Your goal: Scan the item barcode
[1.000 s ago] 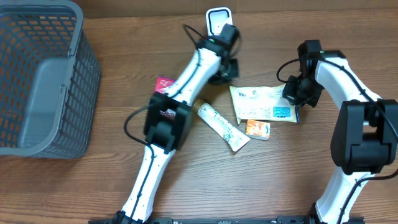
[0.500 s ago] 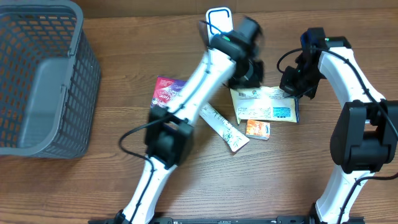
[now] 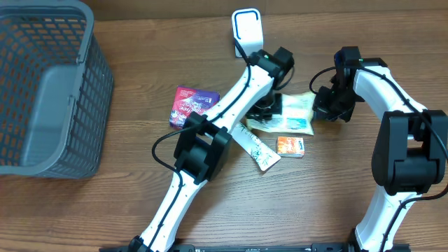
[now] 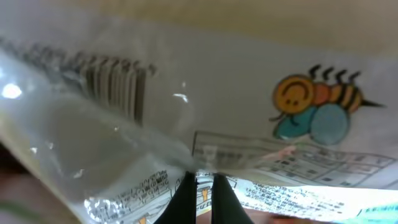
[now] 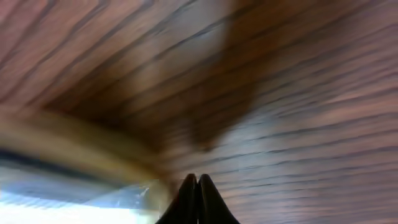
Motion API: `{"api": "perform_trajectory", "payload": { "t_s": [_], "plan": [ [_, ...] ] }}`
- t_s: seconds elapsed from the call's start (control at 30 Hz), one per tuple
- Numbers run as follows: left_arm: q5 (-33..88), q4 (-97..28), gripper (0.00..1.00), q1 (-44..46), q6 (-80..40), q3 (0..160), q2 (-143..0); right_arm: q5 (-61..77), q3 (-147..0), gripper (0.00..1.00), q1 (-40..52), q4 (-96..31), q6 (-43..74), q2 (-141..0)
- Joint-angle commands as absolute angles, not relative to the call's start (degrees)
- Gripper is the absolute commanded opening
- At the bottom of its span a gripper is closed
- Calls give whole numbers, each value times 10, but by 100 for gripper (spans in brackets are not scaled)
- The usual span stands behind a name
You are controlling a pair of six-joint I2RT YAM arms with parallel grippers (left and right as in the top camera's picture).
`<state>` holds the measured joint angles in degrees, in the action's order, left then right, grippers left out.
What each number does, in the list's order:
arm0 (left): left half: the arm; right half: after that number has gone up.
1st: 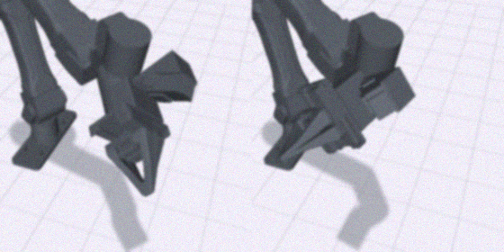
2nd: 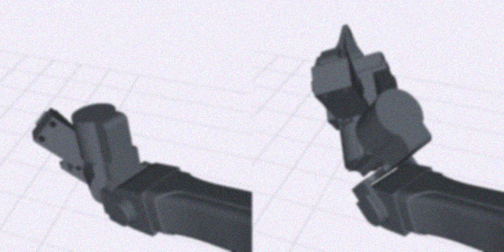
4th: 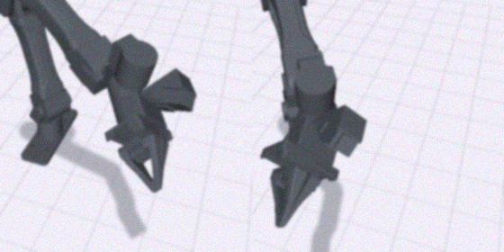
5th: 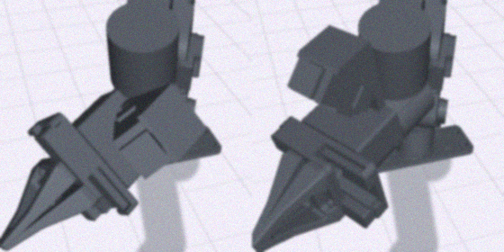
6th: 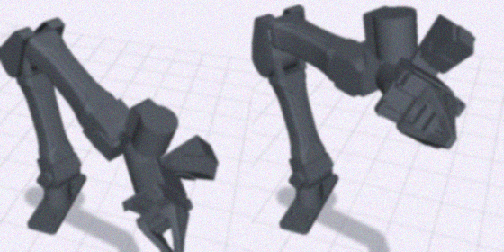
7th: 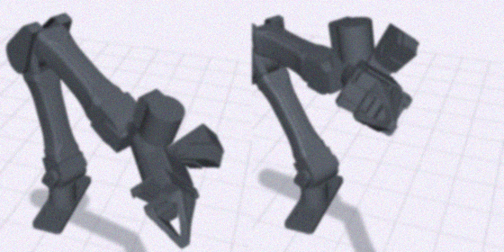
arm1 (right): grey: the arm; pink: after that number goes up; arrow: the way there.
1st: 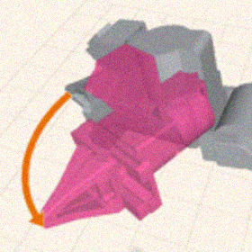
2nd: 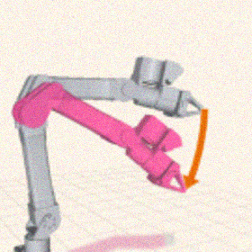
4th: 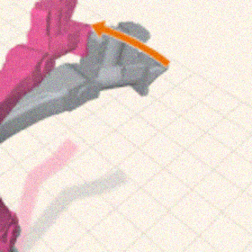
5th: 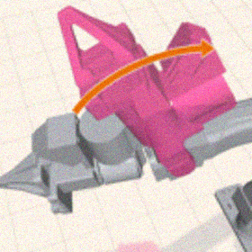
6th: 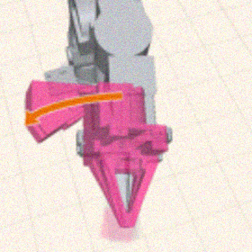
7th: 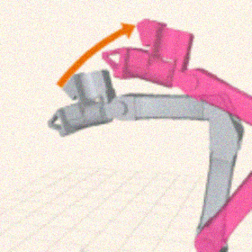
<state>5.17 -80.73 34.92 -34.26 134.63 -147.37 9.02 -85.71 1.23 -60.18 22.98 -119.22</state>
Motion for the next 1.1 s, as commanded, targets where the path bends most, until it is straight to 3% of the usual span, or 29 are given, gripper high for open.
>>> {"api": "perform_trajectory", "payload": {
  "t_s": [0.0, 0.13, 0.3, 0.37, 0.57, 0.7, 1.07],
  "plan": [
    [-13, -819, 4, 312, -348, 1374, -1449, 58, -893, 4, 8, -620, 240, -1190],
    [12, -821, 4, 292, -343, 1404, -1388, 78, -964, 4, 8, -676, 237, -1189],
    [15, -794, 4, 288, -343, 1406, -1360, 294, -994, 4, 28, -645, 186, -1190],
    [11, -786, 4, 286, -349, 1406, -1366, 305, -989, 6, 44, -618, 186, -1191],
    [13, -762, 4, 272, -360, 1403, -1425, 203, -944, 8, 101, -538, 283, -1200],
    [8, -762, 4, 269, -359, 1403, -1466, 181, -903, 4, 107, -498, 303, -1204],
    [-124, -805, 4, 241, -358, 1408, -1485, -15, -872, 4, 85, -538, 316, -1204]
  ]
}}
